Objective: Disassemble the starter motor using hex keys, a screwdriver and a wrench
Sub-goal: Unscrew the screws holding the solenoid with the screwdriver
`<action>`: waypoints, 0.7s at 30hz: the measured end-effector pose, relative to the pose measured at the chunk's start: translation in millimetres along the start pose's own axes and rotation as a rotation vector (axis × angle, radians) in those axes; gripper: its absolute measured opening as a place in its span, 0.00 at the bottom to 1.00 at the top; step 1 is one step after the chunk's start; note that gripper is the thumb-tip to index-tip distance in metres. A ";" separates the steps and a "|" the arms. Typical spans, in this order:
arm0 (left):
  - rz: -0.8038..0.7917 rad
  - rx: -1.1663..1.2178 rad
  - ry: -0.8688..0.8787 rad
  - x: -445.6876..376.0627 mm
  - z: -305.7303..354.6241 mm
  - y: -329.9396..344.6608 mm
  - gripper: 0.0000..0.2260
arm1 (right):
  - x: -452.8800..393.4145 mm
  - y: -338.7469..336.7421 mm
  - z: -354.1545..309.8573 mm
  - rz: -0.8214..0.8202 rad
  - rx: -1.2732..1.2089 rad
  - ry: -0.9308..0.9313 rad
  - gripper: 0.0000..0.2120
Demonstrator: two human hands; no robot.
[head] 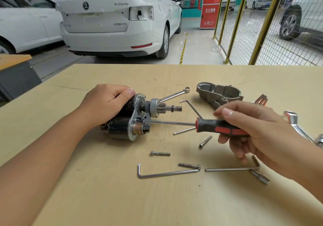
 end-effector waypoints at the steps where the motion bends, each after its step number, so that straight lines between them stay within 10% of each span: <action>1: 0.000 0.002 -0.001 0.0 -0.1 -0.1 0.27 | 0.1 -0.4 -1.6 -0.002 -0.007 -0.031 0.18; 21: 0.009 0.019 -0.022 0.5 -0.4 0.4 0.23 | 1.7 0.2 -4.5 0.050 -0.091 -0.079 0.16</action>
Point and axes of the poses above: each hand's wrist, its own x-axis away from the middle knuckle, its own y-axis out of the palm, z = x × y, the point moved 5 cm from there along -x, towards the middle knuckle, and after that the axes turned 4 degrees about -y, right-handed, at the moved point
